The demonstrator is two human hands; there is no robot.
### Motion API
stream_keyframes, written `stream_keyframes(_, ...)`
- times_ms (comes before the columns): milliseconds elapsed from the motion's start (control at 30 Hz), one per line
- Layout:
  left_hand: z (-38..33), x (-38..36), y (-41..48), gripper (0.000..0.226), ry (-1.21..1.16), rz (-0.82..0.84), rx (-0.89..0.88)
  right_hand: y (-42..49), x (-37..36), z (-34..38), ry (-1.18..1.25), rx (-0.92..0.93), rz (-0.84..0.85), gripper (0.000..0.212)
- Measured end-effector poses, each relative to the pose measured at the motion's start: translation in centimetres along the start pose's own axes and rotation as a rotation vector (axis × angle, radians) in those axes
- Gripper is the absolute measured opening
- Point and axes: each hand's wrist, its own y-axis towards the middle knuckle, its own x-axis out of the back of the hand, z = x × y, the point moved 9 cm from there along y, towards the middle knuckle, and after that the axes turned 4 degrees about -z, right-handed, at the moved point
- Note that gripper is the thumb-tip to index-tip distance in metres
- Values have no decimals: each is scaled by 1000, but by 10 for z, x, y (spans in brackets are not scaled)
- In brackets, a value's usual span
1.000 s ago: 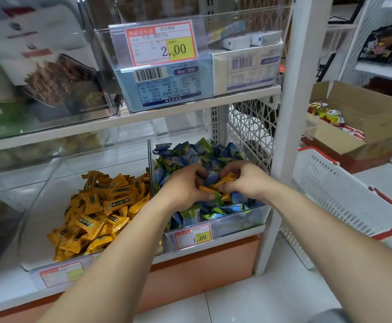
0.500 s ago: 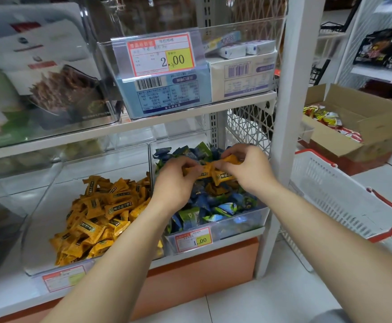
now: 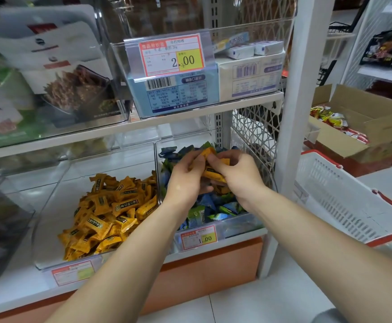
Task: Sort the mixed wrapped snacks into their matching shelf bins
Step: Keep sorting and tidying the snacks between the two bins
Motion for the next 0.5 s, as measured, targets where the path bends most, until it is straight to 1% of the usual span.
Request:
stream_keyframes(67, -4, 4, -1, 16, -2, 30, -3, -4, -4, -1, 114, -69, 41, 28)
stream_keyframes(133, -7, 7, -5, 15, -22, 67, 18, -6, -6, -1, 112, -84, 84, 32)
stream_keyframes(200, -11, 15, -8, 17, -3, 73, 28, -9, -12, 0, 13, -62, 149, 35)
stream_keyframes(267, -19, 31, -9, 18, 53, 49, -6, -12, -18, 4, -163, 30, 198, 31)
stream_keyframes(333, -31, 58, -7, 20, 210, -21, -99, -14, -22, 9, -354, 169, 224, 26)
stream_keyframes(400, -46, 94, -5, 21, 505, -151, -223, -14, -21, 15, -495, 294, 212, 20)
stream_keyframes(433, -52, 111, -5, 23, 629, -218, -264, -13, -18, 17, -532, 326, 192, 17)
stream_keyframes(500, -55, 142, -7, 26, 765, -320, -305, -5, -6, 17, -557, 333, 139, 12)
